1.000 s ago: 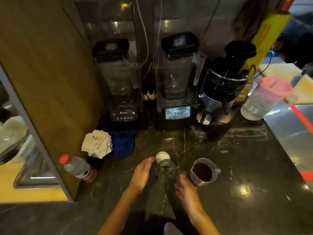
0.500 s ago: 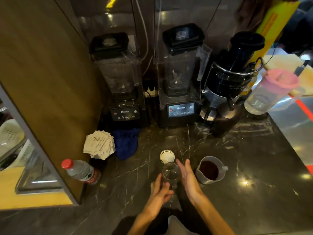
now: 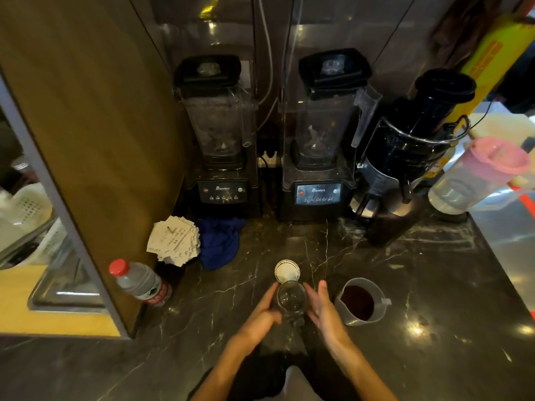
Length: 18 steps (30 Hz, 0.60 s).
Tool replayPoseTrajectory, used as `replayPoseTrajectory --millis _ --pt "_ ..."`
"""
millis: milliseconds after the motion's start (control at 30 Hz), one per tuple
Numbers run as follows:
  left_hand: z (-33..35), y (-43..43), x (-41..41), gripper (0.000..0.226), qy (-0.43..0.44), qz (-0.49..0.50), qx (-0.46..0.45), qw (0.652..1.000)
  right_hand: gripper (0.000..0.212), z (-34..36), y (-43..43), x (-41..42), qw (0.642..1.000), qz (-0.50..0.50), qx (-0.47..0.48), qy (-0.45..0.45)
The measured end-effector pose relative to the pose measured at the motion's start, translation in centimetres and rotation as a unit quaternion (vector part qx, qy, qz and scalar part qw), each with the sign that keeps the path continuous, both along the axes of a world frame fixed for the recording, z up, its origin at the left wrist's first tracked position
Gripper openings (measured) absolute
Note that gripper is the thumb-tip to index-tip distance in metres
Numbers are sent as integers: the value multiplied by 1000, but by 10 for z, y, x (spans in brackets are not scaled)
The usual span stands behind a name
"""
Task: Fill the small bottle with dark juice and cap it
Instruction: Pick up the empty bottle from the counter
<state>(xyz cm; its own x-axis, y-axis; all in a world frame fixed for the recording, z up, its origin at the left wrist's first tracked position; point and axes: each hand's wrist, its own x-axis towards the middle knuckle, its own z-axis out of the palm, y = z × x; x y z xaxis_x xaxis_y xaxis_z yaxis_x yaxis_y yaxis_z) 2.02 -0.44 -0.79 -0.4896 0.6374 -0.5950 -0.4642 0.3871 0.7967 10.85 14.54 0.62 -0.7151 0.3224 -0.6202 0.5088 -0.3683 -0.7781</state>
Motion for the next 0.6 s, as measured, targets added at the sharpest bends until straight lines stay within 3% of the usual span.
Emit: replayPoseTrajectory --millis 100,200,333,467,600 --pt "-1 4 1 93 -52 70 63 994 67 -1 4 4 999 7 43 -21" --pt "-7 -4 8 85 28 52 24 998 69 5 8 4 999 28 43 -7" --pt "-23 -11 32 109 74 -82 12 994 65 4 7 8 999 32 6 6" --pt "-27 1 38 124 116 -56 3 992 49 4 -4 21 1000 10 -26 7" --pt "-33 8 21 121 179 -66 -34 981 64 -1 -6 33 997 -16 -69 9"
